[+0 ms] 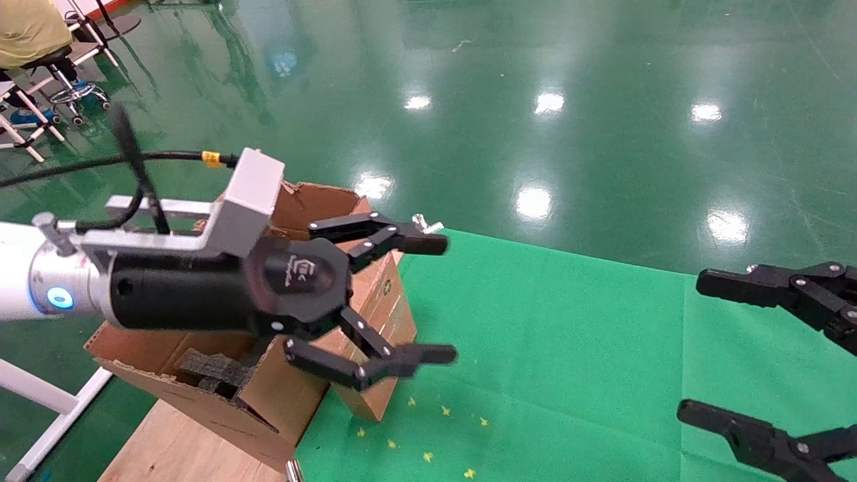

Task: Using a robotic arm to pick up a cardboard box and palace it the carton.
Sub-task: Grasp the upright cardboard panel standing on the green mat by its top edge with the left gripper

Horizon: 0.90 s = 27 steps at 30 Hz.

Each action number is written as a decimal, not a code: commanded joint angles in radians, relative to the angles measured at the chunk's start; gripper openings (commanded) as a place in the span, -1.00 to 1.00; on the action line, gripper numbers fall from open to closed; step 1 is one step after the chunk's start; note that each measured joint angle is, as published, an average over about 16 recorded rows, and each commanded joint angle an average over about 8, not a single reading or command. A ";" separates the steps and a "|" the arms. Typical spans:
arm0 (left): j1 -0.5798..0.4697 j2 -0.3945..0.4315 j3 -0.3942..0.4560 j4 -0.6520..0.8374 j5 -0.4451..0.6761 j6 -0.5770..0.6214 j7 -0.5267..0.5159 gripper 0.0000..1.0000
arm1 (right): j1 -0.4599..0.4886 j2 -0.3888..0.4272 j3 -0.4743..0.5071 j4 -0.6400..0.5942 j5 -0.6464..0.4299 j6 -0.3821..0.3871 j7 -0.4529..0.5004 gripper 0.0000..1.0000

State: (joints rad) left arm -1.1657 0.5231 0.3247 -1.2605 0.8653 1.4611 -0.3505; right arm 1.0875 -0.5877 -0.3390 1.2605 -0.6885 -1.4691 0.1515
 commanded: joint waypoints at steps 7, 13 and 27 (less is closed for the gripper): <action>-0.085 -0.080 0.061 -0.031 0.163 -0.034 -0.212 1.00 | 0.000 0.000 0.000 0.000 0.000 0.000 0.000 -1.00; -0.130 -0.110 0.097 -0.058 0.247 -0.042 -0.375 1.00 | 0.000 0.000 0.000 0.000 0.000 0.000 0.000 -1.00; -0.229 -0.082 0.170 -0.056 0.391 0.024 -0.525 1.00 | 0.000 0.000 0.000 0.000 0.001 0.000 0.000 -1.00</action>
State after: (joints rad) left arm -1.4095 0.4524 0.5000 -1.3154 1.2708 1.4864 -0.8864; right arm 1.0875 -0.5875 -0.3393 1.2602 -0.6879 -1.4687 0.1513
